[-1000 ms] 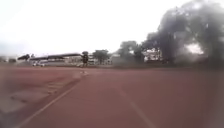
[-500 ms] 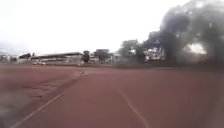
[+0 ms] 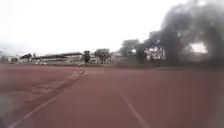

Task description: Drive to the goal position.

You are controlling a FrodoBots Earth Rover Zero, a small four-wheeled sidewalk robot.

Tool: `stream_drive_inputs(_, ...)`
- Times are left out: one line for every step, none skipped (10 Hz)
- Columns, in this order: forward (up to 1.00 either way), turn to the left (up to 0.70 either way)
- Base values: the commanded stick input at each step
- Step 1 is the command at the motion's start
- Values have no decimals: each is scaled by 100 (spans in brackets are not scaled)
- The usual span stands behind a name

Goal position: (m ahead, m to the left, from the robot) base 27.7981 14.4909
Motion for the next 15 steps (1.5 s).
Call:
stream_drive_inputs(70,2)
stream_drive_inputs(70,2)
stream_drive_inputs(70,2)
stream_drive_inputs(70,2)
stream_drive_inputs(70,2)
stream_drive_inputs(70,2)
stream_drive_inputs(70,2)
stream_drive_inputs(70,2)
stream_drive_inputs(70,2)
stream_drive_inputs(70,2)
stream_drive_inputs(70,2)
stream_drive_inputs(70,2)
stream_drive_inputs(70,2)
stream_drive_inputs(70,2)
stream_drive_inputs(70,2)
